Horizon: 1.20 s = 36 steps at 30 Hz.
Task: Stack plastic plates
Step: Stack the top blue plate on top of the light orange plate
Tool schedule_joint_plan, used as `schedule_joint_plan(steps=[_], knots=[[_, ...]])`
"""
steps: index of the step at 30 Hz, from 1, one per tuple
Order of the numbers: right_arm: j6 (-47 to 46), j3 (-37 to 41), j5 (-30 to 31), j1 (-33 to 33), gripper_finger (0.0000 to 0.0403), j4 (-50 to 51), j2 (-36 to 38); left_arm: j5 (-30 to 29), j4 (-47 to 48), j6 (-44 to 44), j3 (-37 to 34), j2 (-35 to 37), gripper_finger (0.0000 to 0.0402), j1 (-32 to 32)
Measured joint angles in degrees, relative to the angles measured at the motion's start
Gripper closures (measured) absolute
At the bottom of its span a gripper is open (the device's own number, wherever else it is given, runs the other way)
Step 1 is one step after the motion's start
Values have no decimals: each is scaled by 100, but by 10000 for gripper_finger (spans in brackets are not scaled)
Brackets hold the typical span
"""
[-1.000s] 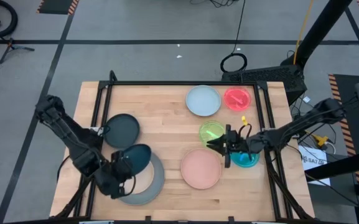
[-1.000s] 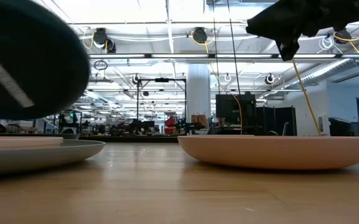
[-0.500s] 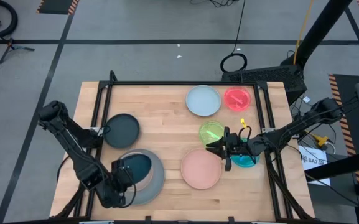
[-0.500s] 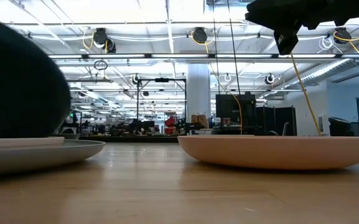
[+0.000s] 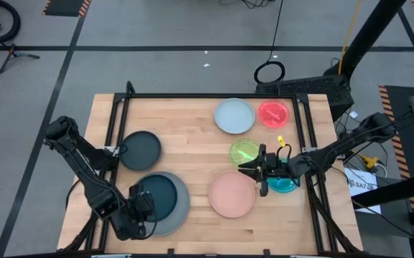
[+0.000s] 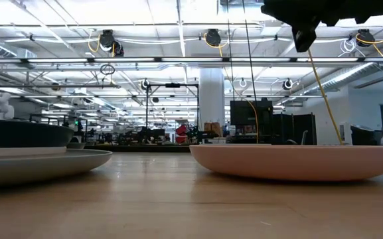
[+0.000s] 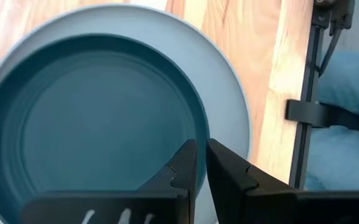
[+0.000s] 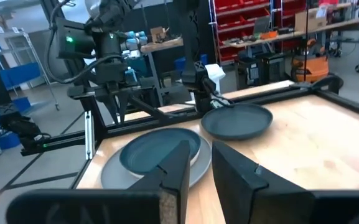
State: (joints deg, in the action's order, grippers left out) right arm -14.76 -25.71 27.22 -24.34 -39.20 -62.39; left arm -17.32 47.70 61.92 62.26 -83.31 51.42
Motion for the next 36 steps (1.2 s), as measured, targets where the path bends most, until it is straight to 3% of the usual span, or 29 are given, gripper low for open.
schedule_joint_plan(steps=[11, 14, 23, 36], knots=[[406, 0, 22, 2, 342, 92, 482, -483, 5, -745, 2, -117, 360, 96], [507, -123, 298, 2, 342, 317, 527, -547, -92, -930, 2, -415, 360, 291], [533, -1174, 445, 4, 342, 2094, 261, -505, -583, -560, 2, -1107, 359, 400], [884, -1281, 428, 46, 342, 2055, 173, -85, -511, 65, 2, -1123, 359, 296]])
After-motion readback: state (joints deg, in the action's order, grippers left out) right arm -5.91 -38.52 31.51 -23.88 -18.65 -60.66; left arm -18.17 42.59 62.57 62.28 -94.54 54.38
